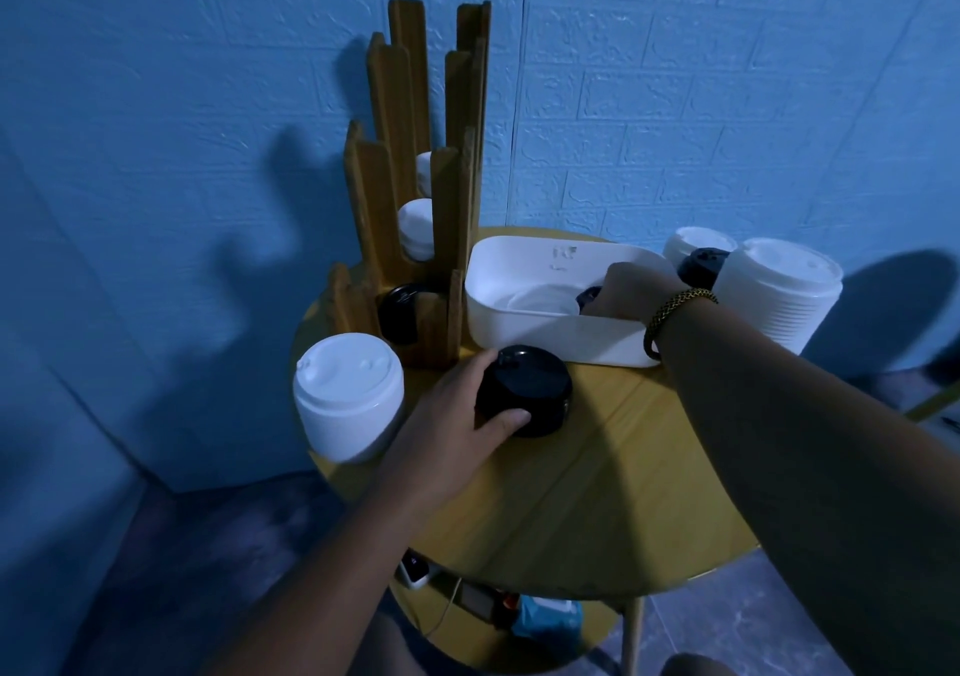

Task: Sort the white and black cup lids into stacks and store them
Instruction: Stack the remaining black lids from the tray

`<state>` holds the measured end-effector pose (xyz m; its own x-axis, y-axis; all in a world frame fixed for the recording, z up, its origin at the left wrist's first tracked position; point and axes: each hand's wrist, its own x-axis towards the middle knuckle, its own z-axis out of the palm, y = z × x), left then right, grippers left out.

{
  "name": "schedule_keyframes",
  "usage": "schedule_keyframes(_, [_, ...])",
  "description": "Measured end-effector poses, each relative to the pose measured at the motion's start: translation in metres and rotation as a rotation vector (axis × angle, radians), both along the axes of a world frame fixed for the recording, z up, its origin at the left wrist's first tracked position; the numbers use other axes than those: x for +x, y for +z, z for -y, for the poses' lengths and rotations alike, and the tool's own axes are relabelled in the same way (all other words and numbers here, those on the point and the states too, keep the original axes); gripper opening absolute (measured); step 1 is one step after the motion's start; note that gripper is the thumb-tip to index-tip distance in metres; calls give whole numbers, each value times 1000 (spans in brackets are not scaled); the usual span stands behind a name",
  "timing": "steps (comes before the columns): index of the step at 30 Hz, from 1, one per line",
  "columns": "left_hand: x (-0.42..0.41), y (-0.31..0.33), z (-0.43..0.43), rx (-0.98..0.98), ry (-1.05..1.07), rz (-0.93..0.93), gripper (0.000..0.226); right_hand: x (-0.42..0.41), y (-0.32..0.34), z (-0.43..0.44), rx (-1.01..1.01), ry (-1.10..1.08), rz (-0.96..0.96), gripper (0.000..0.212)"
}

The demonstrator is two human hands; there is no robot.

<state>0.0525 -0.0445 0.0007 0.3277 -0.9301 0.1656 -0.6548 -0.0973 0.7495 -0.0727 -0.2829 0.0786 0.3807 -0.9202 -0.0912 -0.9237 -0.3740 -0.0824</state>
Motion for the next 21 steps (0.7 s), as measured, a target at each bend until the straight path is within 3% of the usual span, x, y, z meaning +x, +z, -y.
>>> schedule_keyframes(4, [0, 1, 0, 4, 0, 10, 71, 2, 7, -5, 15, -40, 30, 62])
schedule_keyframes(6, [-1, 2, -1, 5, 1, 21, 71, 0, 12, -14, -25, -21, 100, 62])
schedule_keyframes(11, [-1, 4, -2, 35, -10, 9, 73, -10, 14, -64, -163, 179, 465, 72])
schedule_keyframes(14, [-2, 5, -3, 38, -32, -8, 71, -27, -1, -109, -87, 341, 658, 83])
schedule_keyframes(17, [-3, 7, -3, 26, -50, -2, 66, -50, -24, -141, 41, 387, 776, 78])
schedule_keyframes(21, [-3, 7, -4, 14, -91, 11, 65, -64, -48, -148, 54, 428, 794, 66])
